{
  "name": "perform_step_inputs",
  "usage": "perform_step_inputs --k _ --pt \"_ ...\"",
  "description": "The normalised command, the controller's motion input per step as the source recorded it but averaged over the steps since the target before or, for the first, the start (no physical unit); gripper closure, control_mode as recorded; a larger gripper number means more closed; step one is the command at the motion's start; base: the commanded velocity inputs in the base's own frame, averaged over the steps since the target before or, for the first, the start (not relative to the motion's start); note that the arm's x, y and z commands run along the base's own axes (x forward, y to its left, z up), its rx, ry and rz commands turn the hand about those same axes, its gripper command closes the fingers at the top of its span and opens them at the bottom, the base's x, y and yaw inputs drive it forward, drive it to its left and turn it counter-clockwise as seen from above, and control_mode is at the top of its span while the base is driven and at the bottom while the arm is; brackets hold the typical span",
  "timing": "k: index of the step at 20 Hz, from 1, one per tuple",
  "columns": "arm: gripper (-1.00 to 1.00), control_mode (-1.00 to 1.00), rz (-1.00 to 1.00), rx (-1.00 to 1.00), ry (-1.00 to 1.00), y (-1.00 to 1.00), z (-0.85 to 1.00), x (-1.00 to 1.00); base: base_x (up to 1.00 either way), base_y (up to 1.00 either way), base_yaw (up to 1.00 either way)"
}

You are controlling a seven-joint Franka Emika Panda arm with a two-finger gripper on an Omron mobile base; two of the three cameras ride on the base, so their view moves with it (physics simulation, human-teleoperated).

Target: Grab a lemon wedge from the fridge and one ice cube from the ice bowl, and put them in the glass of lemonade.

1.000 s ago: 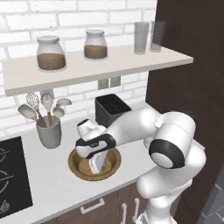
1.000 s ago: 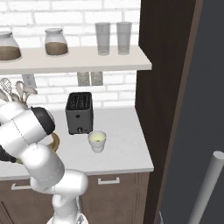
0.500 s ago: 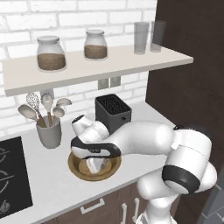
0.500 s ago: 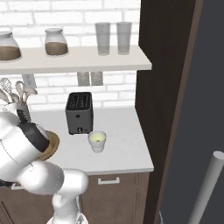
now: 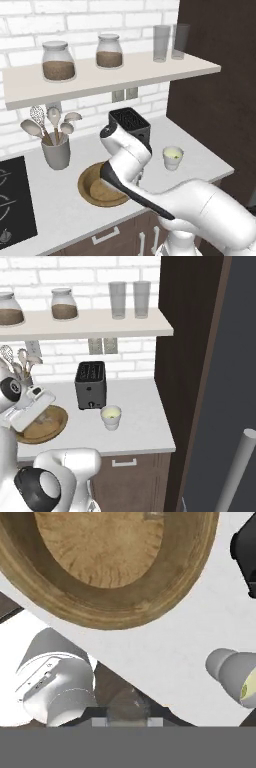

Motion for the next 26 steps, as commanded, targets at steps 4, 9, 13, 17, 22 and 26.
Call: perform_step_inputs --k 4,9,13,17,22,26 --pt "1.00 -1.00 -0.09 -0.15 -0.46 -0.85 0.69 -0.12 0.00 0.00 0.00" --pt "1.00 -1.00 -0.12 -0.07 -0.31 -0.80 0.85 0.00 0.00 0.00 0.00" --pt "1.00 -1.00 -0.13 0.01 0.02 -0.48 0.50 0.10 0.00 0.00 0.00" --pt "1.00 -1.00 -0.16 0.09 0.14 -0.30 0.19 0.22 0.00 0.00 0.00" --pt "1.00 -1.00 -0.12 0.02 0.04 -0.15 -0.01 0.38 0.00 0.00 0.00" --pt "1.00 -1.00 -0.07 0.00 0.00 -0.22 -0.14 0.42 0.00 0.00 0.00"
